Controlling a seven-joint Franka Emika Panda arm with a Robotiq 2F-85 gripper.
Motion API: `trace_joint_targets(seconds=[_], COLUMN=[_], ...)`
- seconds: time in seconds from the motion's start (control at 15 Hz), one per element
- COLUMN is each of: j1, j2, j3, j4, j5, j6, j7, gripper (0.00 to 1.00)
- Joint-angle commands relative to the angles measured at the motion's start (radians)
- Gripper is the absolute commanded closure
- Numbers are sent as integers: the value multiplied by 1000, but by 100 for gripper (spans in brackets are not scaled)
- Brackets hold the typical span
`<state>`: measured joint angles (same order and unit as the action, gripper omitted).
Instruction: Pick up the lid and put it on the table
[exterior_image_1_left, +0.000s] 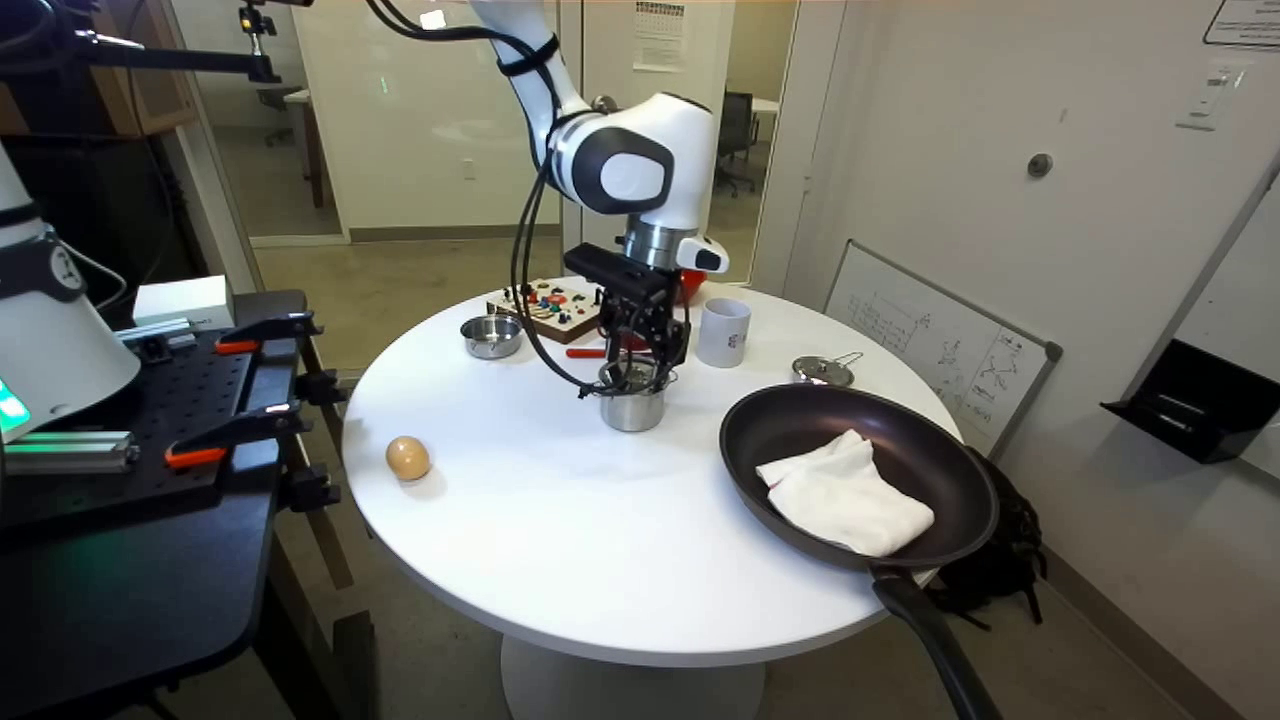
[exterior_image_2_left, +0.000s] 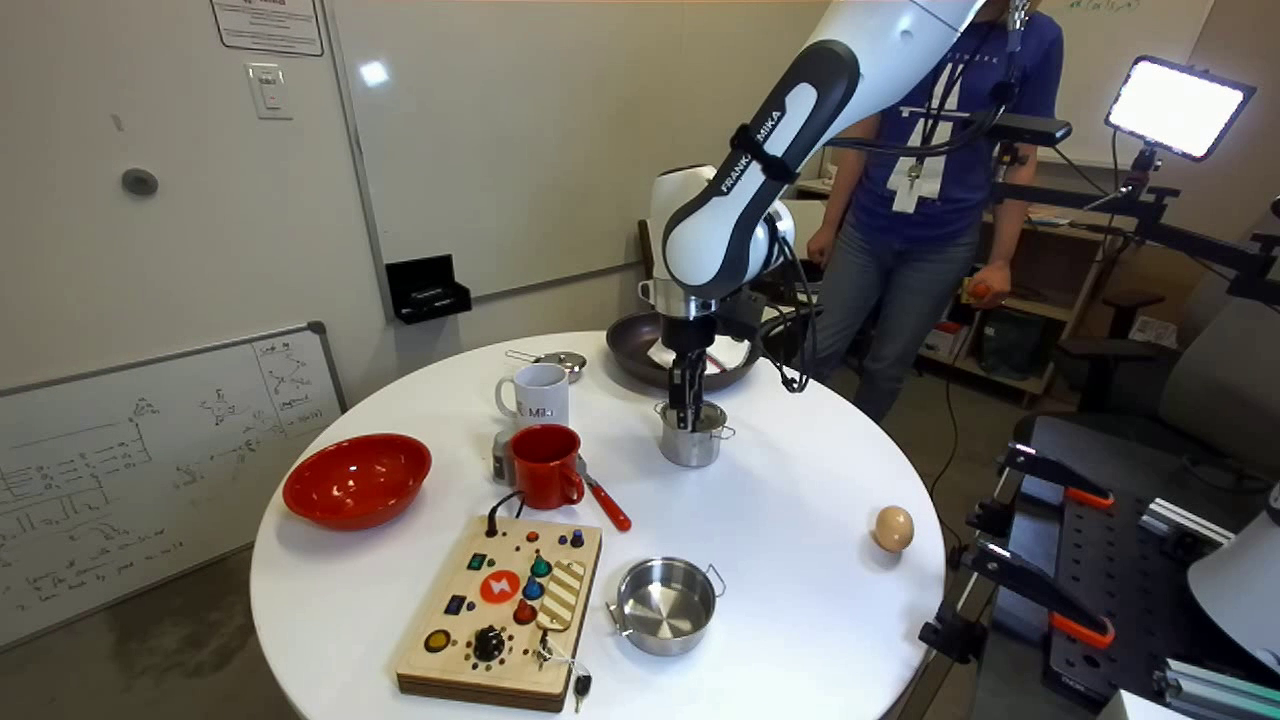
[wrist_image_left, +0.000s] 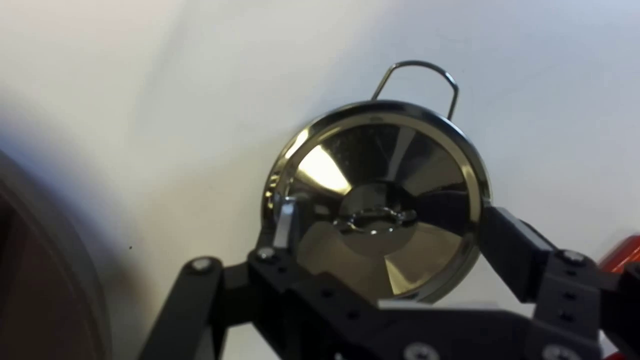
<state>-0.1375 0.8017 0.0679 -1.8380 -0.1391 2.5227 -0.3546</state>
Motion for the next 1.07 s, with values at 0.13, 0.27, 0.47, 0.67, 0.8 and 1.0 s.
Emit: trace_joint_targets(seconds=[0.13, 0.27, 0.47, 0.67, 0.8, 1.0], j1=[12, 12, 12, 15, 21, 28], j2=[22, 23, 24, 24, 23, 22], j3=[-7, -8, -9, -10, -16, -26], j4=[46, 52, 57, 66, 73, 76], j5=[10, 10, 10, 10, 7, 2], j6=[-41, -47, -55, -72, -92, -121], j7=[4, 4, 4, 6, 14, 23], gripper=[27, 33, 46, 52, 37, 13])
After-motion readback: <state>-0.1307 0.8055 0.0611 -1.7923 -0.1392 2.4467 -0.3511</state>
